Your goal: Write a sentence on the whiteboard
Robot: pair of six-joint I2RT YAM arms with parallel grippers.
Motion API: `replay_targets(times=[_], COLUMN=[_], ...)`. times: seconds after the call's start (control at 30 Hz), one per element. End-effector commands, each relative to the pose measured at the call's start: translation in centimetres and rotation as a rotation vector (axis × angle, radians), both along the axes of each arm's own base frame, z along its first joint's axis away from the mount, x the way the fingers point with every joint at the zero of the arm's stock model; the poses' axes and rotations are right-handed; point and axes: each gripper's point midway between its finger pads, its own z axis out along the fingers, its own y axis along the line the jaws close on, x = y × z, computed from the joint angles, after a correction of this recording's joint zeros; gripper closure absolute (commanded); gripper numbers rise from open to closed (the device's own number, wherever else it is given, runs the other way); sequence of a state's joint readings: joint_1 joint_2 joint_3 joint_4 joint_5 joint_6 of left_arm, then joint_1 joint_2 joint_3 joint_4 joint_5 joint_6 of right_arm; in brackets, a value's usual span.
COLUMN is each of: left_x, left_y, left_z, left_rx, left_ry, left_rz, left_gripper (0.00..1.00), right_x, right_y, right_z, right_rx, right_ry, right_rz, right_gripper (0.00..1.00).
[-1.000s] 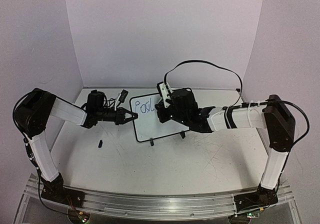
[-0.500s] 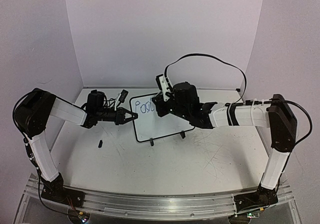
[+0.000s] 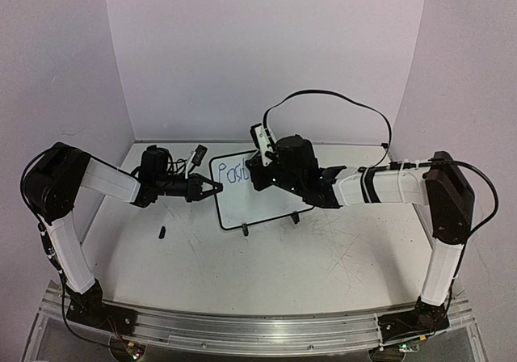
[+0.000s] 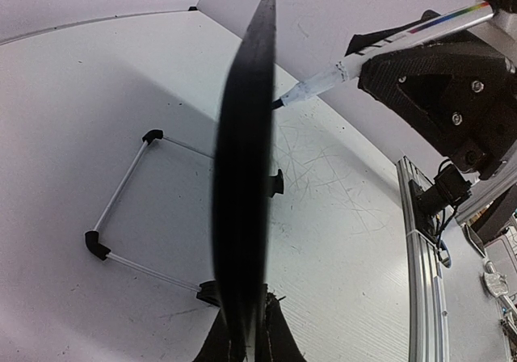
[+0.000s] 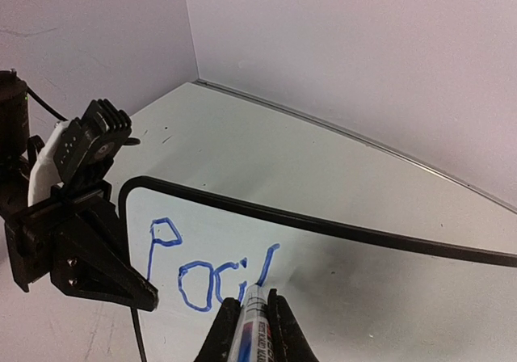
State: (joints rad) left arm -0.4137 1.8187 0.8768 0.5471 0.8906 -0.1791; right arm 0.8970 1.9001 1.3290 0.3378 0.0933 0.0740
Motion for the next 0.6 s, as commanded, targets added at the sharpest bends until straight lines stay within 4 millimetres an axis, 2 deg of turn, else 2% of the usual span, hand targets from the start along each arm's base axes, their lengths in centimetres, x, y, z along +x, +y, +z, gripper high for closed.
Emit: replay_targets(times=[0.0, 0.2, 0.33, 0.47, 0.57], left_x=[1.8, 1.8, 1.8, 1.8, 1.8], left_y=[0.7, 0.7, 0.8, 0.8, 0.8], left_z=[0.7, 0.8, 0.8, 0.7, 0.7], left_rx=[0.04, 0.041, 0.042, 0.043, 0.043], left_ry=[-0.065, -0.066, -0.066, -0.066, -0.063], left_rz=[0.079, 0.08, 0.081, 0.08, 0.081], left_gripper=[1.0, 1.0, 1.0, 1.0, 1.0], right_x=[0.9, 1.2, 1.5, 1.4, 0.6], right_y=[0.5, 0.2, -1.0, -2.5, -2.7], right_z=[1.4, 1.3, 1.4, 2.0, 3.1], right_rx=[0.022, 0.013, -0.01, -0.018, 0.011], right_ry=[-0.039, -0.043, -0.056, -0.07, -0.074], right_rz=[-0.015, -0.04, -0.094, -0.142, -0.118], right_gripper=[1.0, 1.0, 1.0, 1.0, 1.0])
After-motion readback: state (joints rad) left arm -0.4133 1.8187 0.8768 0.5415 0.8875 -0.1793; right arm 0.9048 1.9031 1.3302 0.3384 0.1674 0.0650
